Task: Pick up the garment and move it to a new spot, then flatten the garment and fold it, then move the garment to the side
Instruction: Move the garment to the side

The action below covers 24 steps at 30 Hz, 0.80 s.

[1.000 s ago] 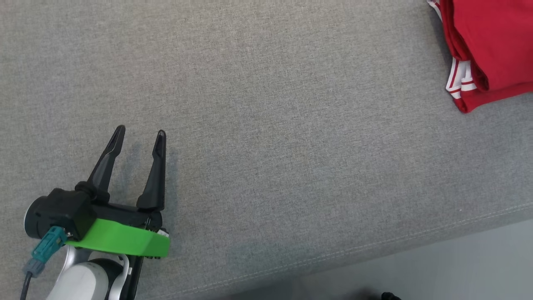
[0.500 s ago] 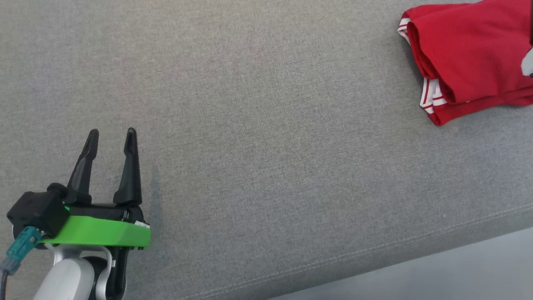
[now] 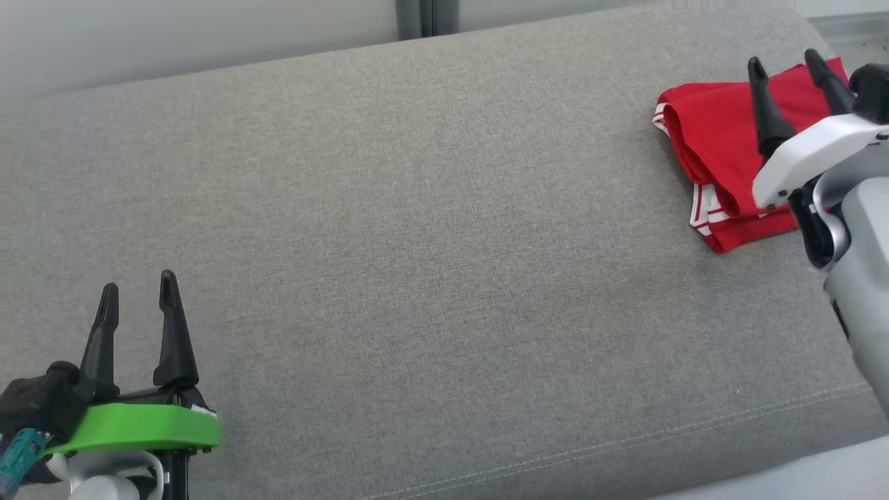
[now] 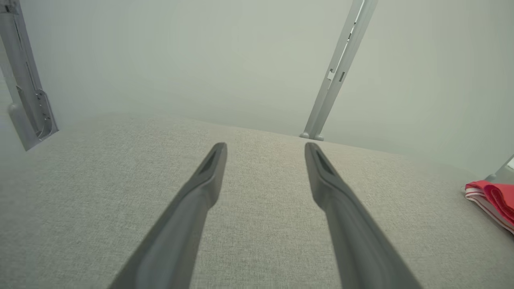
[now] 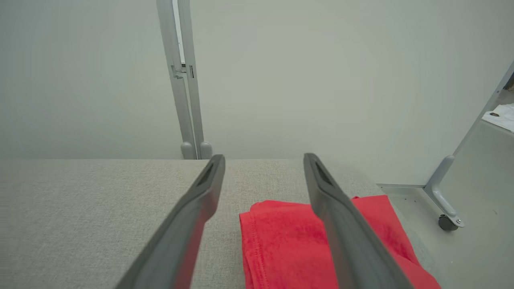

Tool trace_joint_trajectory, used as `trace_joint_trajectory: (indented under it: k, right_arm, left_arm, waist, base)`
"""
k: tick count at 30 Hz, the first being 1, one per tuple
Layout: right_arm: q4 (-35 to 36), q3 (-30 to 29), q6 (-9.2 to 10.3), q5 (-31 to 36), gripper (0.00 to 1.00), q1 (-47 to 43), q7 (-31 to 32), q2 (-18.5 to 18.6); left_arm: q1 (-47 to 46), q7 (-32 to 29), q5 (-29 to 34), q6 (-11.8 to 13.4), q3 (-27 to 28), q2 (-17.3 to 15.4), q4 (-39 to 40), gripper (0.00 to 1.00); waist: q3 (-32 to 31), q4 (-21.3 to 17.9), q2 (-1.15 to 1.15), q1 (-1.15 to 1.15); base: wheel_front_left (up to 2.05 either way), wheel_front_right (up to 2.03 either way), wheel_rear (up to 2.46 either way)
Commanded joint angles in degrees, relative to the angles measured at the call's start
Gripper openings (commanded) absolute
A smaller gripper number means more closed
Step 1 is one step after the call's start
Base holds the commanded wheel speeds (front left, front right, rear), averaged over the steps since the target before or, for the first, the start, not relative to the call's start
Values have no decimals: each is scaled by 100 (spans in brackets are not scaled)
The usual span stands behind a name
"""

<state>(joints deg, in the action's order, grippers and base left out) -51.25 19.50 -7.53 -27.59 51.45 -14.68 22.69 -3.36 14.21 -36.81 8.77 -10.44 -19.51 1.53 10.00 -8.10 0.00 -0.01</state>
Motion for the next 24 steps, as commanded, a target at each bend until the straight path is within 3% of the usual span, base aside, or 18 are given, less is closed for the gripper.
trace_joint_trajectory:
  k: [1,10,17,21,24]
  right_arm:
    - [169,-124,8,218,100,-292,-44,-124]
    - [1361,-1058,6,1038,100,-1634,-52,-958]
    - [2668,-1833,7,1736,100,-2940,65,-1747]
    - [3419,-1986,7,1979,100,-3592,280,-1939]
    - [3901,-1888,7,1763,100,-4024,452,-1967]
  left_arm:
    - [132,46,112,85,31,-61,-48,100]
    - [476,69,331,243,16,12,-186,100]
    - [708,88,413,274,-47,153,-205,100]
    - [811,91,476,339,-124,200,-158,100]
    - [864,93,512,334,-166,212,-197,100]
  waist:
    - [-312,200,0,1]
    - [-636,399,0,1]
    - [-834,524,0,1]
    - [-871,575,0,1]
    - [-882,610,0,1]
  base:
    - [0,0,0]
    - [0,0,0]
    - [0,0,0]
    - [0,0,0]
    - [0,0,0]
